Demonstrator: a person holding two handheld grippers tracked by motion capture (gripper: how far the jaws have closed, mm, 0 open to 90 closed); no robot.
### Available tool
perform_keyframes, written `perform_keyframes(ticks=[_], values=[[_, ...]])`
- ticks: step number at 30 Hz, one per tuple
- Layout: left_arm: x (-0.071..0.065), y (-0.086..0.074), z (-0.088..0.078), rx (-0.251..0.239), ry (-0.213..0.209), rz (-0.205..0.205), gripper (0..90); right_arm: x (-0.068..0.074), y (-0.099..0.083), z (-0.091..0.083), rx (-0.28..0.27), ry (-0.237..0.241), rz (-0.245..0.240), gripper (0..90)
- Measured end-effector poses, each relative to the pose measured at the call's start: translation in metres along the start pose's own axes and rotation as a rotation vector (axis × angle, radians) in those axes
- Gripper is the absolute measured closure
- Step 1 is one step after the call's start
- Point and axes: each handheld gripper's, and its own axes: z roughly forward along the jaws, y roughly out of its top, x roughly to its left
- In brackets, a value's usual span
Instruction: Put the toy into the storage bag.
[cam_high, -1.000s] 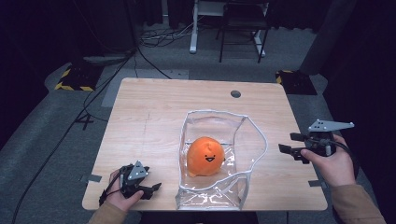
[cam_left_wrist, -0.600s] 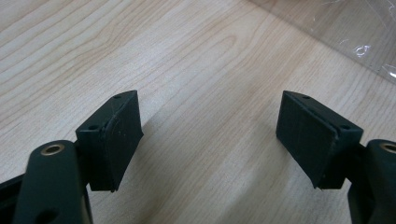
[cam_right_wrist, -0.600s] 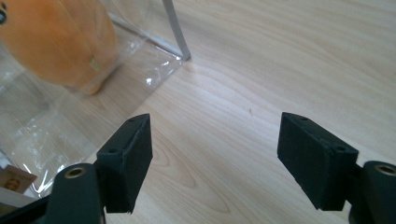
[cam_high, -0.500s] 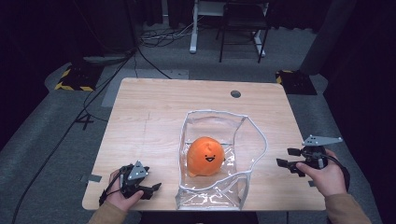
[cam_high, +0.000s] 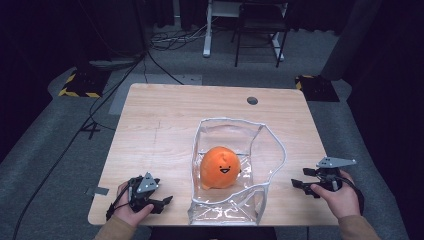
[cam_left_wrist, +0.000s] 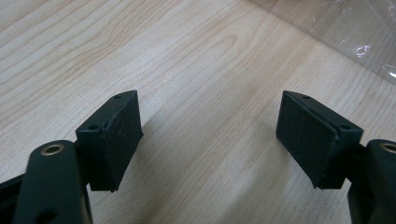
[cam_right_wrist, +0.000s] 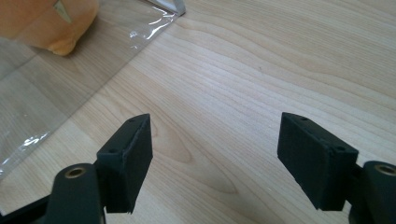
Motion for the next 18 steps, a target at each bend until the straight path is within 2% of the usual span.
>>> perform_keyframes(ticks=[5, 10, 13, 17, 18], values=[[0.000, 0.000, 0.000, 0.000, 0.000, 0.000, 22.8, 0.002, -0.011, 0.011, -0.016, -0.006, -0.019, 27.4], [0.000, 0.000, 0.000, 0.000, 0.000, 0.000, 22.8, 0.004, -0.018, 0.018, -0.056, -0.019, -0.033, 25.7], [0.000, 0.000, 0.000, 0.000, 0.000, 0.000, 22.8, 0.005, -0.022, 0.023, -0.078, -0.044, -0.037, 23.7], [0.000, 0.000, 0.000, 0.001, 0.000, 0.001, 22.8, 0.005, -0.025, 0.030, -0.063, -0.095, -0.020, 15.0], [0.000, 0.000, 0.000, 0.001, 0.000, 0.000, 22.8, 0.006, -0.025, 0.032, -0.055, -0.113, -0.013, 17.6]])
